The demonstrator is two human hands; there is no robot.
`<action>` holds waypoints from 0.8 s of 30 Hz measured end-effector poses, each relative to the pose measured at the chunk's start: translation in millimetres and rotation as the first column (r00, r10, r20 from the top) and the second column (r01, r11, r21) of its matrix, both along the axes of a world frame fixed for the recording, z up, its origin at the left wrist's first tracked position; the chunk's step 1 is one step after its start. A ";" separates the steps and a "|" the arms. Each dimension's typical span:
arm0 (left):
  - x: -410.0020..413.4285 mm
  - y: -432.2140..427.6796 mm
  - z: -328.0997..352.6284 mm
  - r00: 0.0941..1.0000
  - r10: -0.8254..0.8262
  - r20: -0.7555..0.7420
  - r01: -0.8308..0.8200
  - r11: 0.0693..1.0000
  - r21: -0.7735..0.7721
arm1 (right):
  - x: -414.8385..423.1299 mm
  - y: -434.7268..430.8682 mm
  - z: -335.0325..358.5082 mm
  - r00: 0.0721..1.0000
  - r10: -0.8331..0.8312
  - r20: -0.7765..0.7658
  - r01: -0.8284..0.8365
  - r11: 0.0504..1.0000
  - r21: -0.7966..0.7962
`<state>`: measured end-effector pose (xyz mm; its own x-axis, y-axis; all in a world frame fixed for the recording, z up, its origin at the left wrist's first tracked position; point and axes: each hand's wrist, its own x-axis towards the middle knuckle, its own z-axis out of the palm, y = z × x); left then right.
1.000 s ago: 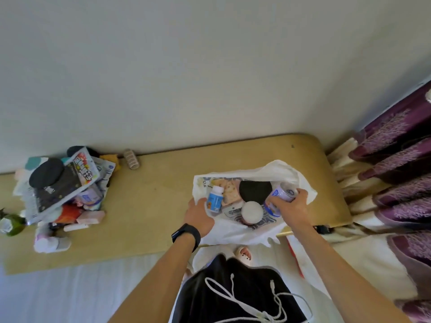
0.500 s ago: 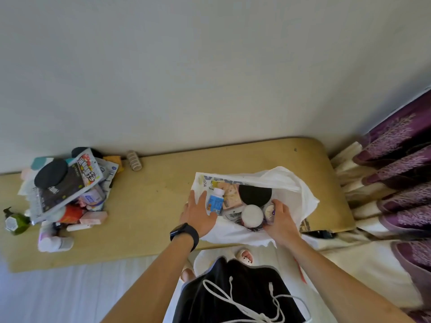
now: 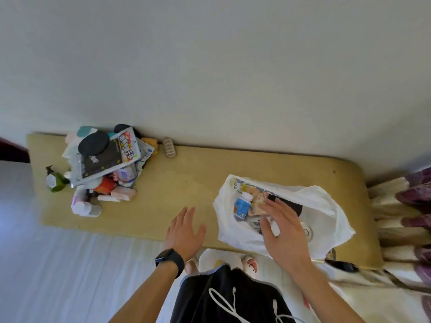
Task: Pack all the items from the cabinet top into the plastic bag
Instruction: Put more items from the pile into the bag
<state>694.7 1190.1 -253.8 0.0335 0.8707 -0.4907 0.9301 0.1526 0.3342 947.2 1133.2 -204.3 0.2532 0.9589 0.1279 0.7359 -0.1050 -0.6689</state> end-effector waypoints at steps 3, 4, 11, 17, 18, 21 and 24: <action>-43.1 -1.7 -5.8 0.996 0.064 -0.067 -0.068 0.996 -0.053 | -45.3 27.1 -3.6 0.982 0.188 0.003 -0.188 0.982 -0.028; -57.6 -1.4 -7.3 0.993 0.078 -0.085 -0.085 0.994 -0.073 | -60.7 36.2 -4.9 0.968 0.251 0.012 -0.250 0.966 -0.057; -148.8 12.2 -28.9 0.983 0.135 -0.129 -0.159 0.967 -0.199 | -161.2 110.6 -19.1 0.793 0.606 0.058 -0.520 0.724 -0.452; -207.5 30.9 -61.2 0.981 0.095 -0.167 -0.134 0.960 -0.246 | -228.9 214.5 -45.6 0.689 0.708 0.156 -0.445 0.583 -0.680; -214.7 33.3 -66.2 0.983 0.073 -0.170 -0.117 0.957 -0.266 | -238.6 235.6 -50.9 0.688 0.703 0.179 -0.415 0.583 -0.698; -229.6 31.4 -81.6 0.987 0.038 -0.153 -0.084 0.949 -0.303 | -262.4 297.9 -68.8 0.712 0.668 0.217 -0.314 0.579 -0.752; -236.9 27.5 -87.9 0.991 0.013 -0.137 -0.051 0.960 -0.275 | -274.1 351.3 -94.3 0.762 0.607 0.225 -0.237 0.585 -0.776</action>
<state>457.8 1217.6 -341.6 -0.0738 0.6989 -0.7114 0.9561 0.2523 0.1488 673.1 1484.5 -298.6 -0.1109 0.7832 -0.6119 0.9888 0.0251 -0.1471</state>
